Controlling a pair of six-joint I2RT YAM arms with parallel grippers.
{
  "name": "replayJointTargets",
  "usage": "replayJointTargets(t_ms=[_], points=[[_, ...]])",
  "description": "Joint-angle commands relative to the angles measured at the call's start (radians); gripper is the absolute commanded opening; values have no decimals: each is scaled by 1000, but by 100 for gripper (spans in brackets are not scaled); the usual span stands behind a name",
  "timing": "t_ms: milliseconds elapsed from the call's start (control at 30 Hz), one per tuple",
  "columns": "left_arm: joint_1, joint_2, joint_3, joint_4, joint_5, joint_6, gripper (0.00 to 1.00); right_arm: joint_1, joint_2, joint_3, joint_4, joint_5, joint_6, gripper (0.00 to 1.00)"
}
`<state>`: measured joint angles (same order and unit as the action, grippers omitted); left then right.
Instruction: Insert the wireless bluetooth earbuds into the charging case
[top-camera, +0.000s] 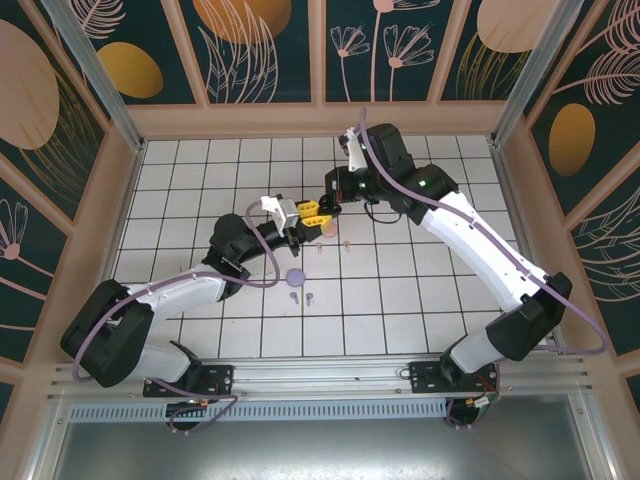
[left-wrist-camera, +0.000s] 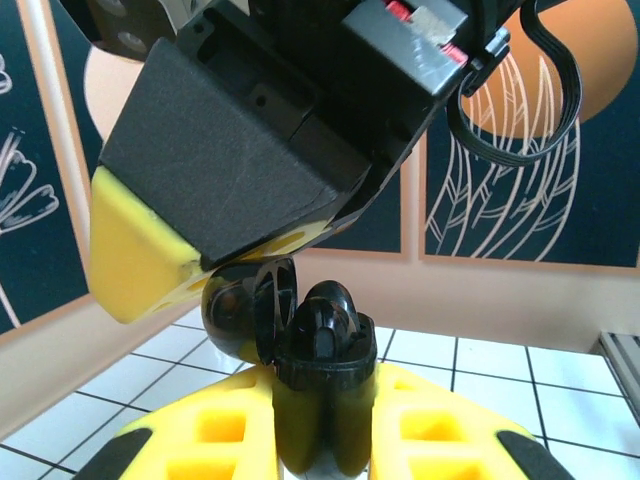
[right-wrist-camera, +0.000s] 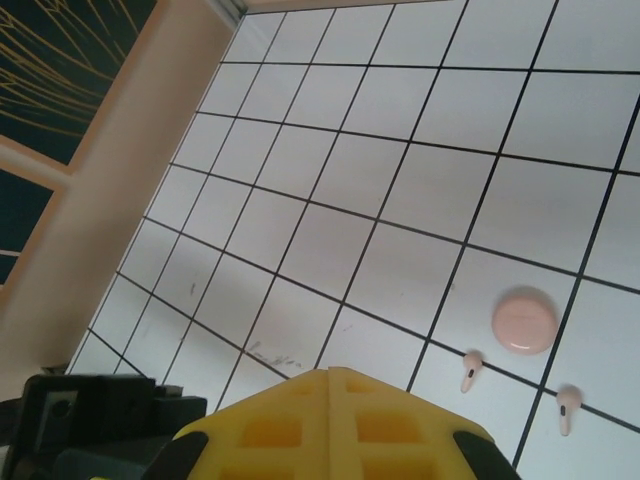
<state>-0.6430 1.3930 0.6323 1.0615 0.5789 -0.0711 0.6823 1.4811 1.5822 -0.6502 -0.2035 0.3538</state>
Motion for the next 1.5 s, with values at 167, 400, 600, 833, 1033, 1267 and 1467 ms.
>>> replayJointTargets(t_ms=[167,400,600,833,1033,1267,1467], points=[[4,10,35,56,-57,-2,0,40,-159,-152,-51,-72,34,0],[3,24,28,30,-172,-89,0,-28,-273,-213,63,119,151,9],[92,97,48,-134,-286,-294,0,-69,-324,-392,169,125,219,20],[266,229,58,-255,-130,-494,0,-70,-309,-584,261,150,256,30],[284,377,135,-415,-12,-542,0,-70,-238,-596,287,159,241,40],[287,475,178,-512,7,-546,0,-70,-176,-585,319,153,227,47],[296,491,192,-569,-62,-515,15,-66,-166,-587,325,139,226,51]])
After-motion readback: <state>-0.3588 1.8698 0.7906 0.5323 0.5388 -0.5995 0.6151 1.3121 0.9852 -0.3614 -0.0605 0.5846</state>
